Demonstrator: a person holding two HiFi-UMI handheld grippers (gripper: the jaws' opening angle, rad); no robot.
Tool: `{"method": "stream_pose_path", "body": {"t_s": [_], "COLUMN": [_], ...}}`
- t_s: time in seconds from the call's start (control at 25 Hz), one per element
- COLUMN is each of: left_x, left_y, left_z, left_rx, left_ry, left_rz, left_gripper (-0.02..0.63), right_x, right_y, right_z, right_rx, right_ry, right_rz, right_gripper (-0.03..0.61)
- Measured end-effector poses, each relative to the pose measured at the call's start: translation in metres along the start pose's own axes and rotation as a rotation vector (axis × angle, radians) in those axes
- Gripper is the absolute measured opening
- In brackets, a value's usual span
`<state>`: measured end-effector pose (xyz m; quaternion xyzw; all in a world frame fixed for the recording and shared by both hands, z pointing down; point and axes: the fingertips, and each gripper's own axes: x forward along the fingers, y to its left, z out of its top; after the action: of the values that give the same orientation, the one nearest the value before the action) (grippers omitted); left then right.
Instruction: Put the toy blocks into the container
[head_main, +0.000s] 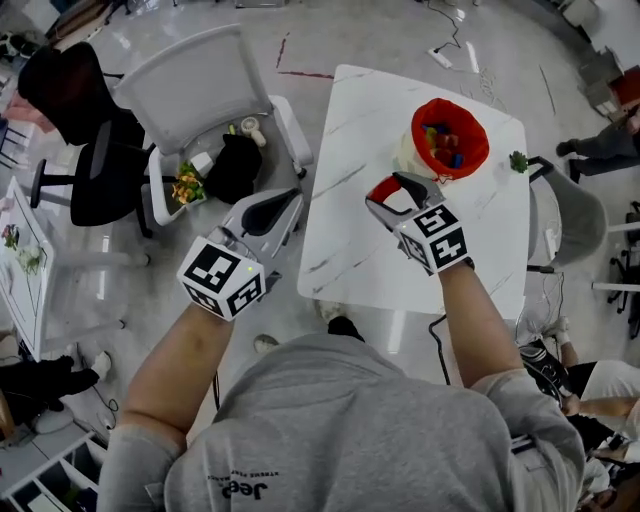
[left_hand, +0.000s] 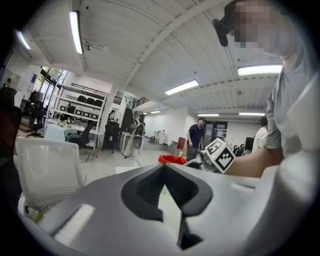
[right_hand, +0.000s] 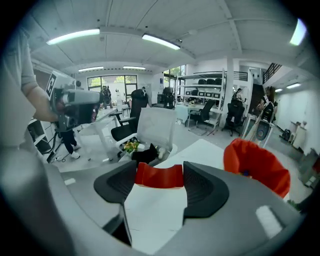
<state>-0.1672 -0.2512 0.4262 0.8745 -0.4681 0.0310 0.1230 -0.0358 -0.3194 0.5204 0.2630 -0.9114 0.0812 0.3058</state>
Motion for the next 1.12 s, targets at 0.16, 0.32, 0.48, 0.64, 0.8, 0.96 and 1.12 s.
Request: {"method": "stream_pose_path", "body": {"t_s": [0.16, 0.32, 0.48, 0.64, 0.8, 0.96, 1.12], "left_x": [0.043, 0.081, 0.112, 0.136, 0.152, 0.16, 0.161], "left_y": [-0.016, -0.031, -0.04, -0.047, -0.05, -0.05, -0.048], "left_z": [0.023, 0.039, 0.051, 0.06, 0.064, 0.064, 0.065], "left_rx": [0.026, 0.051, 0.063, 0.073, 0.077, 0.081, 0.082], "left_ry": [-0.014, -0.018, -0.023, -0.02, -0.016, -0.008, -0.005], "left_rz": [-0.037, -0.061, -0.077, -0.091, -0.094, -0.096, -0.091], "left_gripper": [0.058, 0.058, 0.058, 0.058, 0.058, 0.058, 0.058], "right_x": [-0.033, -0.055, -0.067, -0.071, -0.069, -0.063, -0.059], "right_y": [-0.048, -0.094, -0.133, -0.165, -0.184, -0.194, -0.196], "right_z": [0.029, 0.047, 0.057, 0.057, 0.053, 0.048, 0.05], "right_rx": [-0.018, -0.03, -0.038, -0.044, -0.046, -0.048, -0.026], "right_ry": [-0.046, -0.07, -0.083, -0.071, -0.056, -0.049, -0.062], "right_rz": [-0.048, -0.092, -0.135, -0.169, -0.187, -0.192, -0.168], "right_gripper": [0.295, 0.295, 0.295, 0.296, 0.296, 0.298, 0.372]}}
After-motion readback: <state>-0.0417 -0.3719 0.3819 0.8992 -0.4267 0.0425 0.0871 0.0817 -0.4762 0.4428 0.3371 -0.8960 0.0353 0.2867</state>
